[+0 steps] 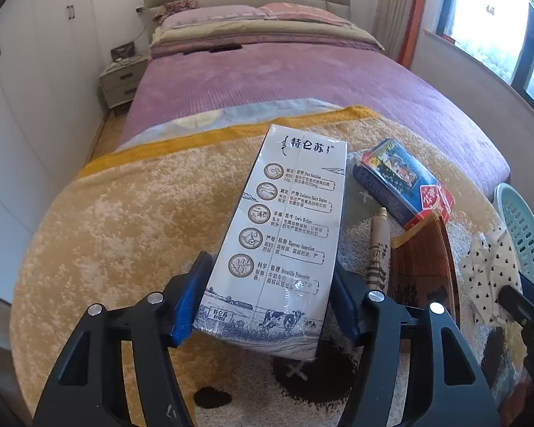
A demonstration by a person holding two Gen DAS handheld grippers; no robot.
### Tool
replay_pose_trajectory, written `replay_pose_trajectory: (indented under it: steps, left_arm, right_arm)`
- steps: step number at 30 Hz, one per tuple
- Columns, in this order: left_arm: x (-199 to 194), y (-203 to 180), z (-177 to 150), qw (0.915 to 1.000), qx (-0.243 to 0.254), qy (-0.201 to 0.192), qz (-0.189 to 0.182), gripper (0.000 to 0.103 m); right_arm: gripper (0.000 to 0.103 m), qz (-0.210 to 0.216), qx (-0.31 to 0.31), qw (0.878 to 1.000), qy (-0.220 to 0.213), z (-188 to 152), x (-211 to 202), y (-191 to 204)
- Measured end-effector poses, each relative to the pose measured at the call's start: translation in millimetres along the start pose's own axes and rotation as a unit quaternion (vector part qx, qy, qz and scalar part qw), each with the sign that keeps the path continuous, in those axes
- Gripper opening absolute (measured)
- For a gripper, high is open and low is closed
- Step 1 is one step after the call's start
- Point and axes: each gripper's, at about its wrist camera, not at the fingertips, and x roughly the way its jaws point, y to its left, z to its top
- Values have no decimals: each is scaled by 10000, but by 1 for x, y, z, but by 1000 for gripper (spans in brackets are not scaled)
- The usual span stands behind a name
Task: Collect trash
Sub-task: 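Grasp the white milk carton with the left gripper while the right gripper grasps the polka-dot paper bag, then carry carton and polka-dot bag over the wastebasket and release both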
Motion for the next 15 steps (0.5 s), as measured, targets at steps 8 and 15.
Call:
replay_pose_trajectory:
  steps: [8,15]
  left_arm:
    - [-33,10,-31,9949,-588,-524,-630,53]
    - [-83,-1,-51,9854,-663,-1176,-1035,52]
  right_arm:
    - [22,240,-20,9995,-211,-3,-12,-1]
    - [20,111,53,9991,-395,-3,-21,-2]
